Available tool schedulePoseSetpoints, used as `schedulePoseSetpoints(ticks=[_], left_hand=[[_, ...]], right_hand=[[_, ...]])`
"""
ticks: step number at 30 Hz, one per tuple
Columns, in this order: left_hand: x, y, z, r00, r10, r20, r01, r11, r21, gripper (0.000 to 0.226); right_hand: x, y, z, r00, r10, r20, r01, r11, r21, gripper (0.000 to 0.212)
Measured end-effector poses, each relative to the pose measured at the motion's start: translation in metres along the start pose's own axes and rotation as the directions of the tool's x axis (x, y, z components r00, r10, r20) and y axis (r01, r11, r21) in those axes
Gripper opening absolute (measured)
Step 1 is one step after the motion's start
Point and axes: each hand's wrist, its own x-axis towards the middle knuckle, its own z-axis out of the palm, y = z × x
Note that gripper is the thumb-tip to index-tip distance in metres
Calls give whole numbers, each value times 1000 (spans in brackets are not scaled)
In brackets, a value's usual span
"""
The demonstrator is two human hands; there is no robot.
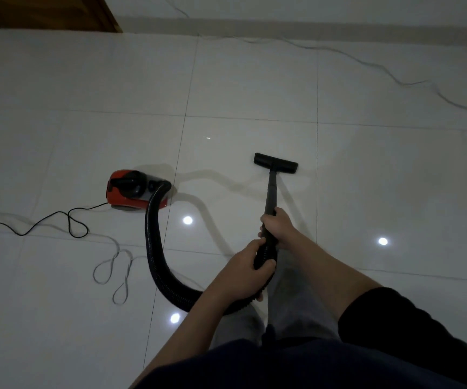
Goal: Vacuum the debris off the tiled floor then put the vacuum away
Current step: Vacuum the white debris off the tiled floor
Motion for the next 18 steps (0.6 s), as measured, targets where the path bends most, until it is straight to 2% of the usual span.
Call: schedulePoseSetpoints(ticks=[7,15,18], left_hand=[[29,36,-2,998,-24,-52,20,997,-69,49],[50,79,-17,990,7,-141,-19,996,-84,49],[55,92,-32,985,23,-168,-38,996,-84,47]], right_hand=[[18,-45,-19,999,-14,36,15,999,-41,21],[35,-107,-26,992,-34,122,49,991,-121,40],[37,-130,-20,988,-37,151,56,991,-125,38]])
